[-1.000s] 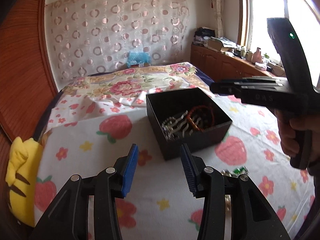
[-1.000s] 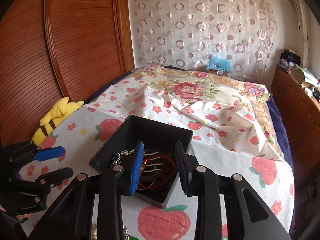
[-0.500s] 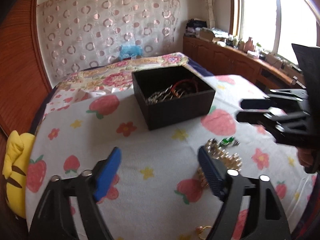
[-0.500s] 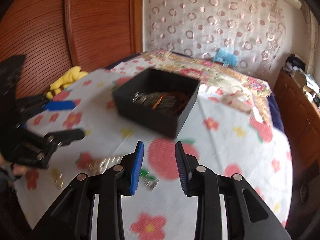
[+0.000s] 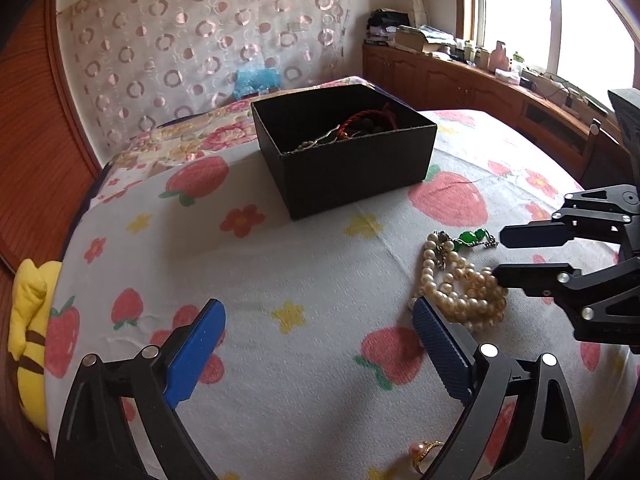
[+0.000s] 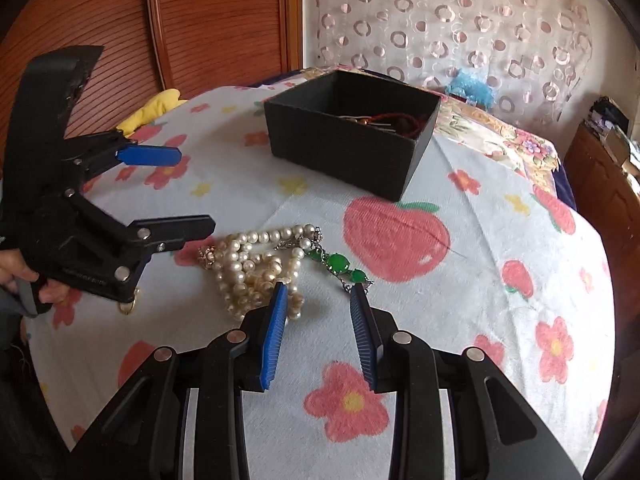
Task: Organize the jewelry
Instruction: 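Move both open tools back to the pearl necklace and gold ring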
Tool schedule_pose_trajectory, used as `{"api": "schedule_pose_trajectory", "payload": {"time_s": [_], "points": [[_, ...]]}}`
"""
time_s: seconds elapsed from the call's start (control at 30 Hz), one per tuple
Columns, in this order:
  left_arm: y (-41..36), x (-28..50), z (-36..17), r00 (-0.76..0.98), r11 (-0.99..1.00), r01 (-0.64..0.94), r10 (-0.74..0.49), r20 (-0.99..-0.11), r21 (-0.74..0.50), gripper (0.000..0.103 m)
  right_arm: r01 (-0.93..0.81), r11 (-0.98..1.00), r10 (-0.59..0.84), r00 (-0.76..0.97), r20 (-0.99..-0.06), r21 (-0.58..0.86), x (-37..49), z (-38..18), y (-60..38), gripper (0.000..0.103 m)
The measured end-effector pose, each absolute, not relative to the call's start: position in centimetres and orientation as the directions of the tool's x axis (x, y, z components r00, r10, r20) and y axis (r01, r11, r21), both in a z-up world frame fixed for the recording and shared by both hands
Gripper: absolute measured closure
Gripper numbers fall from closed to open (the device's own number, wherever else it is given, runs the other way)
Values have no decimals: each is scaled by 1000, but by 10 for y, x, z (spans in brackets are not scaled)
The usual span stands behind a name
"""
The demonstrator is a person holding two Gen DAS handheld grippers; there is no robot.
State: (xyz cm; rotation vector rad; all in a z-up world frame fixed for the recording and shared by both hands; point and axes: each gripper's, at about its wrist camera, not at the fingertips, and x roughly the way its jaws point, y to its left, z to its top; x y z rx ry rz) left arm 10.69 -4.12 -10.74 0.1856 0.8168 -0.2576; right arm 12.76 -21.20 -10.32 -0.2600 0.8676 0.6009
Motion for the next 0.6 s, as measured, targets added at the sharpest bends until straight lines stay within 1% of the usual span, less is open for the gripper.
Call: {"api": "schedule_pose_trajectory", "payload": {"time_s": [0.1, 0.2, 0.3, 0.47, 0.6], "points": [[-40, 104, -107, 653, 954, 295, -158, -741, 56, 12, -592, 806, 371, 499, -783, 5, 130, -103, -206, 68], [-37, 99, -106, 655, 955, 292, -156, -740, 56, 11, -601, 799, 380, 493, -783, 10, 129, -104, -203, 76], [-33, 94, -106, 653, 957, 288, -162, -740, 44, 11, -610, 792, 396, 480, -783, 26, 127, -102, -202, 82], [-21, 81, -107, 646, 961, 276, -180, -742, 7, 11, -626, 779, 405, 453, -794, 41, 128, -104, -198, 82], [-18, 74, -107, 640, 961, 278, -187, -745, -2, 11, -634, 773, 374, 449, -812, 6, 131, -104, -190, 82]]}}
